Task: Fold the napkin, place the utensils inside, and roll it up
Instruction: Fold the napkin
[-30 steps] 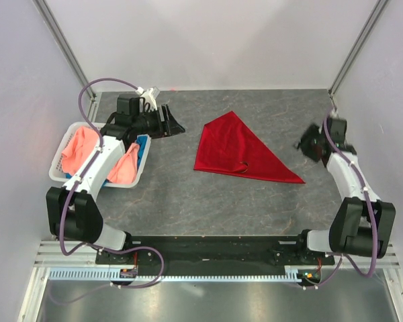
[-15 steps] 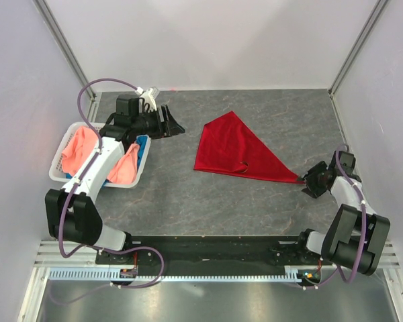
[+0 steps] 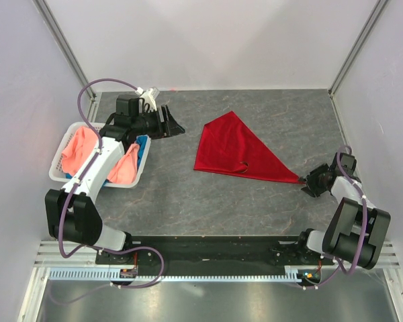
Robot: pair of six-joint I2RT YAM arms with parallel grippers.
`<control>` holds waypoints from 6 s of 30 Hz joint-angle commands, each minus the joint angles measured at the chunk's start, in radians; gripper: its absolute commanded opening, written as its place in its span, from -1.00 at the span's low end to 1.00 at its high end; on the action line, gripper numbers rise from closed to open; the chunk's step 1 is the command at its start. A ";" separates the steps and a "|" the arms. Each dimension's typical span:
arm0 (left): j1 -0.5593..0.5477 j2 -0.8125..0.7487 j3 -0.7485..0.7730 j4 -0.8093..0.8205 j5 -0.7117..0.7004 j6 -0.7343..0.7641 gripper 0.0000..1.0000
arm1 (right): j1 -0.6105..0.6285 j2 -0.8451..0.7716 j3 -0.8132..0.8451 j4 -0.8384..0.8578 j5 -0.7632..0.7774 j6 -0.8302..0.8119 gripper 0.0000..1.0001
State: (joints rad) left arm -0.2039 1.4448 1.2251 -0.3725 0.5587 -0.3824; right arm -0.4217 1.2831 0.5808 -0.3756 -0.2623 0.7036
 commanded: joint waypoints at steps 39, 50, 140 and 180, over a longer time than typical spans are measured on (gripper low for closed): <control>0.006 -0.020 0.002 0.006 0.053 0.016 0.43 | -0.009 0.056 -0.053 0.113 0.094 -0.024 -0.87; 0.006 -0.020 -0.001 0.010 0.067 0.011 0.43 | 0.069 -0.053 0.017 0.145 0.098 -0.113 -1.00; 0.006 -0.024 -0.012 0.023 0.086 0.004 0.43 | 0.957 0.131 0.521 0.288 0.319 -0.027 -1.00; 0.006 -0.015 -0.012 0.023 0.093 0.005 0.43 | 1.163 0.564 0.613 0.366 0.298 -0.049 -1.00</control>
State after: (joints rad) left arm -0.2039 1.4448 1.2102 -0.3691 0.6308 -0.3832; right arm 0.7296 1.8282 1.1492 -0.0563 0.0307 0.6655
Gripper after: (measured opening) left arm 0.712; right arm 0.010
